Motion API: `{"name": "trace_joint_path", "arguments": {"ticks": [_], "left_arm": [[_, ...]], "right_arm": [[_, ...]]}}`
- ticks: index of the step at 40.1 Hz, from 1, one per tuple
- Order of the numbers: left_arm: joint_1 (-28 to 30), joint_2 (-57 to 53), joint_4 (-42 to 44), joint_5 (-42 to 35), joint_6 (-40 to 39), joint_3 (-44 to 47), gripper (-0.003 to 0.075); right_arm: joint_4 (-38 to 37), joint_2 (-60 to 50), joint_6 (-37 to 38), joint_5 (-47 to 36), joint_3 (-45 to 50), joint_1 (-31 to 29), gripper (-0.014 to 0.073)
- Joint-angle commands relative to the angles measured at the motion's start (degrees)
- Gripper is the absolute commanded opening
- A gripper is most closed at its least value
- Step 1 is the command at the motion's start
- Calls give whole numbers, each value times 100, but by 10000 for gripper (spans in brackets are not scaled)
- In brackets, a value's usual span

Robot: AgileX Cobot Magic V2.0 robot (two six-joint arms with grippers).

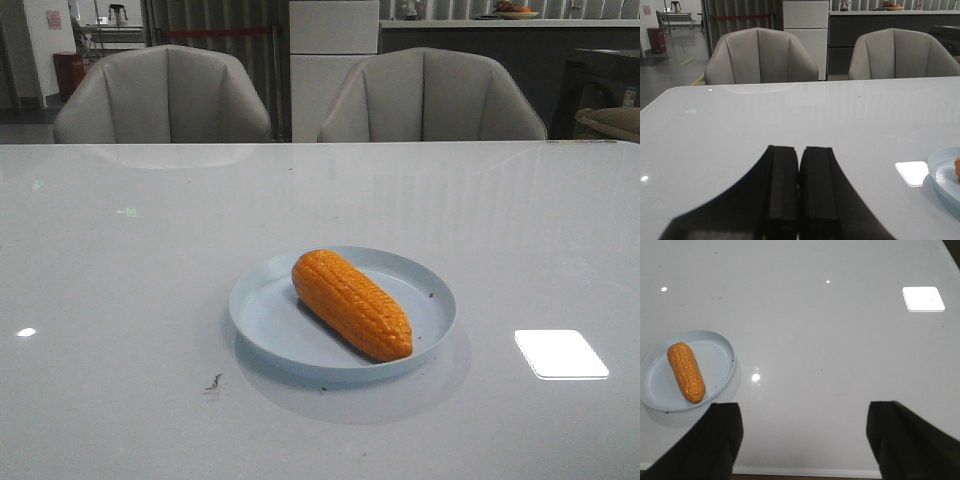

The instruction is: Place corn on plate with both arms

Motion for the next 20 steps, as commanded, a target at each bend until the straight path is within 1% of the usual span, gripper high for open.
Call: {"name": "trace_joint_path", "arguments": {"ticks": [1,20], "left_arm": [[-4,-92,-45,-539,-61,14,97],[-4,-92,-45,-539,-61,14,97]], "right_arm": [[-15,93,-6,-397,-133,-46,614],[-95,93,-14,-398,-133,-46,612]]}}
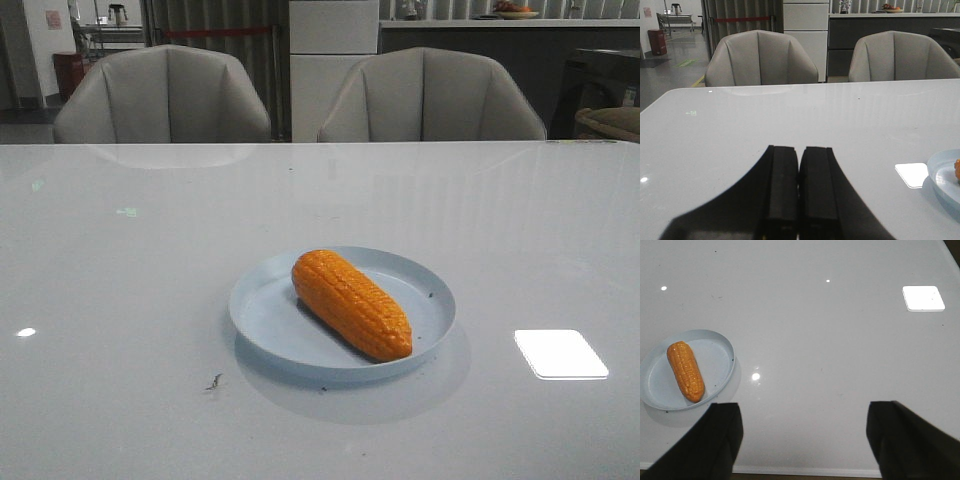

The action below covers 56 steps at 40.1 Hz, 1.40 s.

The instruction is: Place corn on plate with both arms

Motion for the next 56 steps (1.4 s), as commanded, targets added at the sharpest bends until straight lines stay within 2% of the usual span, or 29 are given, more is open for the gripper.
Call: {"name": "trace_joint_path", "arguments": {"ticks": [1,3,6,9,11,14,17,20,27,30,41,56], "left_arm": [[-4,-92,-45,-518,-61,14,97],[-4,-92,-45,-518,-61,14,97],[-4,-92,-45,-518,-61,14,95],[-4,-92,-45,-518,-61,14,90],[-4,-92,-45,-518,-61,14,90],[-4,-92,-45,-518,-61,14,90],[-4,-92,-45,-518,-61,14,90],[-4,-92,-45,-518,-61,14,90],[-4,-92,-45,-518,-61,14,90],[-4,-92,-45,-518,-61,14,90],[-4,-92,-45,-518,-61,14,90],[-4,-92,-45,-518,-61,14,90]], "right_arm": [[-289,93,-21,-406,-127,-46,613],[-601,41,-21,-397,-39,-46,613],[-586,-51,-14,-325,113,-46,605],[-407,-194,-14,-393,337,-46,533],[-344,-288,-14,-503,521,-46,459],[-116,-531,-14,-956,975,-46,298],[101,-835,-14,-1686,1467,-46,148],[214,-1157,-14,-2584,1919,-46,48],[224,-1824,-14,-4899,2856,-46,56],[219,-2052,-14,-5384,3228,-46,56],[217,-2308,-14,-5646,4683,-46,56],[135,-2308,-14,-5452,4697,-46,56]]}}
